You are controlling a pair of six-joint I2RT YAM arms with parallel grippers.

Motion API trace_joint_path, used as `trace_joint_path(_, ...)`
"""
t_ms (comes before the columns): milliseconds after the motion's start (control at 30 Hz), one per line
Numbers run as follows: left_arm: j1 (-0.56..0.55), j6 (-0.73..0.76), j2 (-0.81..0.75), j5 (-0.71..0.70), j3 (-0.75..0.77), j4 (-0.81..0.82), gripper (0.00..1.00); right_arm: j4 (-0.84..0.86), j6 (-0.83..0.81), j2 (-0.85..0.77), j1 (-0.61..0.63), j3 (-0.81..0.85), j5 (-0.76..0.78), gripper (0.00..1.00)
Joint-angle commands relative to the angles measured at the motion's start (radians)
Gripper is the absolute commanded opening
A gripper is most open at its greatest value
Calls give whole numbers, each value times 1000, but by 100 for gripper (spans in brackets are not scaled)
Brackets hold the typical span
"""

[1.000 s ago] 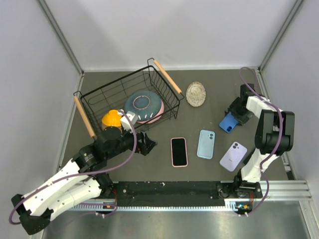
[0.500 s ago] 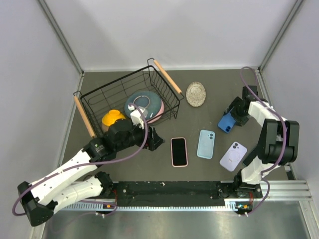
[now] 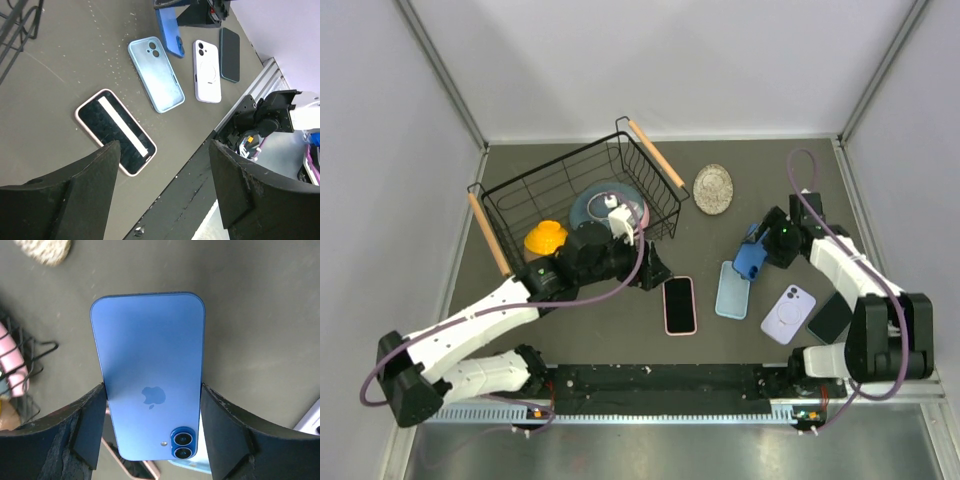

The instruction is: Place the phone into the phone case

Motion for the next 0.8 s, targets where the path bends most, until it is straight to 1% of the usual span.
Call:
trace_joint_path(0,-18,-33,78,43,63,111,76,93,115,-150,69,-48,-57,40)
trace_joint_path(100,-27,-36,133,55,83,143,75,94,159,-223,119,-82,-73,40)
trace_joint_path(267,-43,-39,225,89,125,198,75,97,244,-363,164,-143,-97,40)
trace_joint_path(433,-52,-64,334,121,174,249,75,101,314,-459,218,-188,-122,39)
trace_joint_path(567,-57,-65,399,142,205,260,73,101,359,-529,241,-218,-134,39)
trace_joint_path(600,-61,-64,411,146,212,289,72,101,366,-545,244,-225,-148,39)
trace_joint_path(767,-80,-58,468,173,240,306,70,94,382,-620,247,-251,-148,39)
